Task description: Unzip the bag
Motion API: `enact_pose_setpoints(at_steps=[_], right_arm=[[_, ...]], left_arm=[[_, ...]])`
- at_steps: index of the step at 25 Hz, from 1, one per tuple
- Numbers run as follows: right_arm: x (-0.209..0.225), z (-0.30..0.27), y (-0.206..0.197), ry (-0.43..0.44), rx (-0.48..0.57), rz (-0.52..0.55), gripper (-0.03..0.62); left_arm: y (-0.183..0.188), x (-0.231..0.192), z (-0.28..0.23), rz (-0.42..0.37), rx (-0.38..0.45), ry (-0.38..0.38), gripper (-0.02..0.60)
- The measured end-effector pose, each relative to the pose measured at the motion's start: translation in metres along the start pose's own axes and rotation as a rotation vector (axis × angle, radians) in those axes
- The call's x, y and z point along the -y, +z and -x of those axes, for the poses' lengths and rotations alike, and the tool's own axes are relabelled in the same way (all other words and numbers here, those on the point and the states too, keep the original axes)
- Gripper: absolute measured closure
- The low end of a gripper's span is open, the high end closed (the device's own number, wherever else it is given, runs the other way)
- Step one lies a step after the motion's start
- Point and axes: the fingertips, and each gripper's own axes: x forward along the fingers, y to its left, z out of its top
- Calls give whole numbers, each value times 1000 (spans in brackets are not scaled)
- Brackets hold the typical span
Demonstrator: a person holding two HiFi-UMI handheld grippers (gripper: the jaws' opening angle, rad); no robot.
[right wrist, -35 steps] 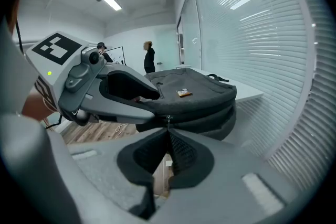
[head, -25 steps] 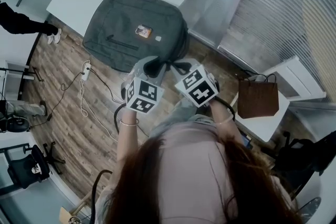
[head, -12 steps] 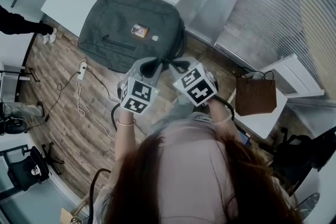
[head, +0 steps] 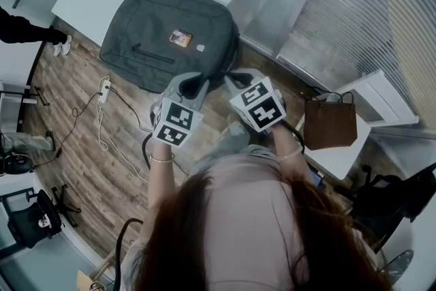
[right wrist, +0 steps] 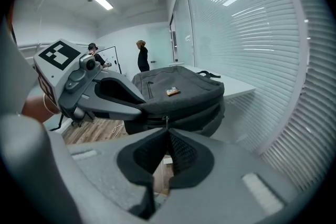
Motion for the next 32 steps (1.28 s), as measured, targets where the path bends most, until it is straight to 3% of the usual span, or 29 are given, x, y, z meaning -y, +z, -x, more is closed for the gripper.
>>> enact_pose_setpoints(at_steps=[13, 32], right_arm=[[25, -7, 6, -50, 0, -4, 586], [66, -14, 16, -84, -6, -5, 586]], left_arm=[[1, -6, 2, 79, 39, -87, 528], [1, -8, 2, 177, 23, -263, 528]])
